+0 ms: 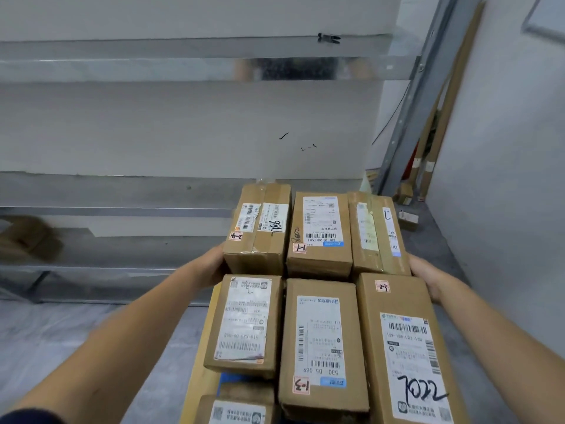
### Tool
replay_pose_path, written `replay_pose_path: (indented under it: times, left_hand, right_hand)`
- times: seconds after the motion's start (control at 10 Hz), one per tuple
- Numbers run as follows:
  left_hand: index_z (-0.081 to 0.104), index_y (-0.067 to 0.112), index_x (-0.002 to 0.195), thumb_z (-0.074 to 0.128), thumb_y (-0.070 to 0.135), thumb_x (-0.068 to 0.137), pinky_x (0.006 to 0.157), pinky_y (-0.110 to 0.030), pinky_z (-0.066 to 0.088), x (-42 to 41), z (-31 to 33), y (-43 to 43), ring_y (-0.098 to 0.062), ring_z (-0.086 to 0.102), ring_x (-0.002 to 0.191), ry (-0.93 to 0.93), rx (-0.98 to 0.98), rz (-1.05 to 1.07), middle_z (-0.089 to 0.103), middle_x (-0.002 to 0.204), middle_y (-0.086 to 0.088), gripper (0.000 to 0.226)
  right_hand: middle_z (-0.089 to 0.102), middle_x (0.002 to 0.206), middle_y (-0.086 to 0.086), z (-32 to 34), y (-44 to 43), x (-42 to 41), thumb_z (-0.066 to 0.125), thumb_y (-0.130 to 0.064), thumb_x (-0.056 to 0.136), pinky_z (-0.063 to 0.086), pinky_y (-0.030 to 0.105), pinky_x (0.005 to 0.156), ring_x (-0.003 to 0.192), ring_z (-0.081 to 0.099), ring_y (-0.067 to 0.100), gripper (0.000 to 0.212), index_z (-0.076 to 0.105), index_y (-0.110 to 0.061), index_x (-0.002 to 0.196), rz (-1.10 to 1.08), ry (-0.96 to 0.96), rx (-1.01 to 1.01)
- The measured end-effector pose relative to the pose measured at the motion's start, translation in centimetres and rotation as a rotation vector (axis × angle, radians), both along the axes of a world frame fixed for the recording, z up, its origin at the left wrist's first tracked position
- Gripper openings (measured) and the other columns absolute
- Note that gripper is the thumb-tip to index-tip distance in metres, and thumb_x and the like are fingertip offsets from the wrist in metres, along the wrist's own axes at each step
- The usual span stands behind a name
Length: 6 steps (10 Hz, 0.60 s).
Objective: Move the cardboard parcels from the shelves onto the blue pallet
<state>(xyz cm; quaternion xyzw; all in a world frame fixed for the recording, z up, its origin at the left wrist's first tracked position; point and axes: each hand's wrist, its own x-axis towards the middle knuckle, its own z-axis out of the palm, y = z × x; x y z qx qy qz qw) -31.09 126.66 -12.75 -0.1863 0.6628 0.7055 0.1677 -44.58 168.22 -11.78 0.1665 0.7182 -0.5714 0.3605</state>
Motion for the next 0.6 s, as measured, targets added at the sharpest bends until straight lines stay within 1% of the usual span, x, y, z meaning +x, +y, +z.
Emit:
replay_pose_path:
  times: [0.1, 0.2, 0.3, 0.4, 0.5, 0.6]
  left_hand:
    - [0.069, 0.018, 0.112, 0.052, 0.043, 0.097, 0.078, -0.035, 0.058, -0.3, -0.5, 0.2, -0.028, 0.071, 0.099, 0.007, 0.057, -0.019, 0.072, 0.11, -0.015, 0.034]
    - [0.066, 0.016, 0.114, 0.053, 0.043, 0.097, 0.077, -0.035, 0.058, -0.4, -0.8, -0.1, -0.029, 0.071, 0.097, 0.001, 0.094, -0.021, 0.071, 0.109, -0.017, 0.035]
    - [0.071, 0.021, 0.108, 0.053, 0.043, 0.097, 0.076, -0.034, 0.058, -0.4, -0.9, -0.3, -0.028, 0.071, 0.096, 0.008, 0.107, -0.04, 0.072, 0.108, -0.015, 0.031]
    - [0.073, 0.02, 0.103, 0.052, 0.041, 0.097, 0.073, -0.034, 0.059, -0.3, -0.8, -0.1, -0.028, 0.073, 0.094, -0.013, 0.063, -0.018, 0.073, 0.103, -0.014, 0.03]
    - [0.069, 0.005, 0.099, 0.052, 0.032, 0.1, 0.085, -0.045, 0.058, -0.4, -0.6, -0.4, -0.039, 0.068, 0.098, -0.018, -0.214, 0.158, 0.071, 0.098, -0.022, 0.032]
    - [0.065, 0.004, 0.091, 0.042, 0.028, 0.103, 0.084, -0.038, 0.049, 0.1, 0.8, -0.8, -0.031, 0.058, 0.092, -0.041, -0.463, 0.392, 0.064, 0.094, -0.017, 0.036]
  right_hand:
    - [0.075, 0.074, 0.008, -1.0, -0.6, -1.3, 0.06, -0.047, 0.091, 0.055, 0.031, 0.056, 0.062, 0.072, 0.021, 0.035, 0.068, -0.013, 0.093, -0.044, 0.058, 0.004]
    - [0.076, 0.077, 0.005, -1.6, -1.1, -2.1, 0.059, -0.049, 0.09, 0.054, 0.031, 0.06, 0.067, 0.074, 0.02, 0.034, 0.069, -0.016, 0.092, -0.068, 0.105, 0.019]
    - [0.076, 0.076, 0.005, -2.1, -1.3, -2.7, 0.058, -0.044, 0.093, 0.052, 0.033, 0.066, 0.076, 0.071, 0.021, 0.03, 0.069, -0.016, 0.095, -0.062, 0.127, 0.03]
    - [0.074, 0.088, 0.011, -1.9, -1.3, -2.6, 0.056, -0.039, 0.096, 0.052, 0.034, 0.069, 0.079, 0.068, 0.023, 0.028, 0.068, -0.014, 0.094, -0.027, 0.141, 0.094]
    - [0.076, 0.081, 0.009, -0.8, -1.1, -2.2, 0.057, -0.048, 0.092, 0.055, 0.029, 0.058, 0.072, 0.072, 0.024, 0.036, 0.069, -0.014, 0.093, -0.009, 0.115, 0.128]
    - [0.072, 0.089, 0.006, 1.1, -0.7, -1.8, 0.049, -0.052, 0.095, 0.056, 0.037, 0.075, 0.084, 0.068, 0.024, 0.045, 0.067, -0.012, 0.106, -0.057, 0.217, 0.203]
